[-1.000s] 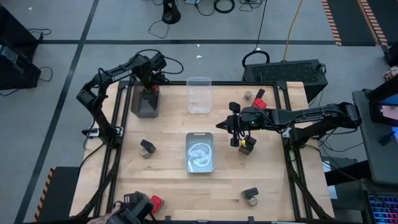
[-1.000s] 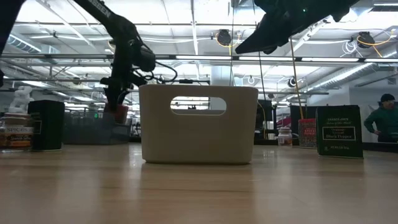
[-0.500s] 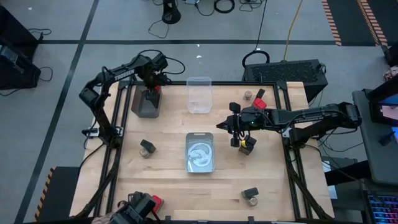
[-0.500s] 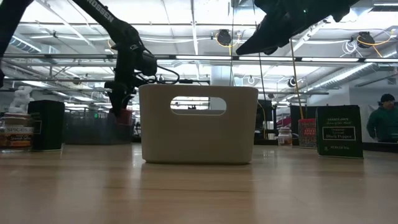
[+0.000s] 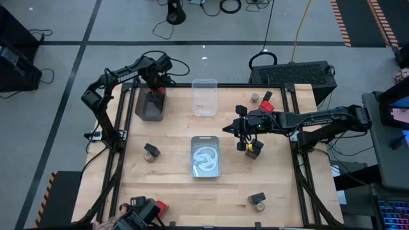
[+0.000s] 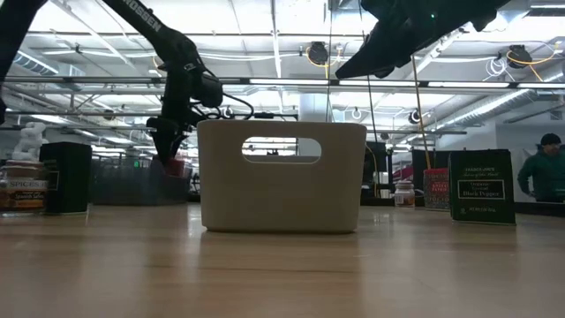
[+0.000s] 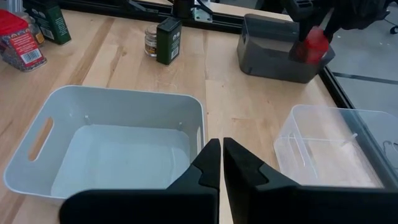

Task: Sort spices by type
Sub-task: Put the red seasoning can into the black transparent bin

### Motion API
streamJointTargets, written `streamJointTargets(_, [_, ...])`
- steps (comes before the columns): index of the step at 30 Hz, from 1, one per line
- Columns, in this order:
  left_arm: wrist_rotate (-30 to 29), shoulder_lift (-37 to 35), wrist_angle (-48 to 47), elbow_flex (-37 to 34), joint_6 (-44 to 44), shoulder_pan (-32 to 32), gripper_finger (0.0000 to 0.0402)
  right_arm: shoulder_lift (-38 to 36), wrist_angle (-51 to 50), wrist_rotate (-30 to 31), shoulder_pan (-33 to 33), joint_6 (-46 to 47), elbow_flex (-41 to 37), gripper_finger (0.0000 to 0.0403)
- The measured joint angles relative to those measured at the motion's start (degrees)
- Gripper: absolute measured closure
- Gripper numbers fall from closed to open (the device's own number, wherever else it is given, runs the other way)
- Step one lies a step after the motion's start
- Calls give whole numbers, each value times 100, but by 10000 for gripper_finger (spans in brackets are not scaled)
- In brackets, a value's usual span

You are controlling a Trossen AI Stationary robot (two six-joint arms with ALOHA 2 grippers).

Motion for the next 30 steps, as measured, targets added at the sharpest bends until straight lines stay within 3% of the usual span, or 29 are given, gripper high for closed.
streamJointTargets(15, [-10,-16,-123,2,31,-27,123,0,-14,0,0,-21,2,403])
streamJointTargets(21, [-7,-335,-326,7,-161,-119,123,0,-11,2,0,-110,2,403])
streamJointTargets(25, [413,-736,-319,7,-460,-232,123,0,-10,9,2,-260,2,403])
streamJointTargets(30, [1425,-1217,-293,9,-1202,-484,123,2,38,33,2,-256,2,403])
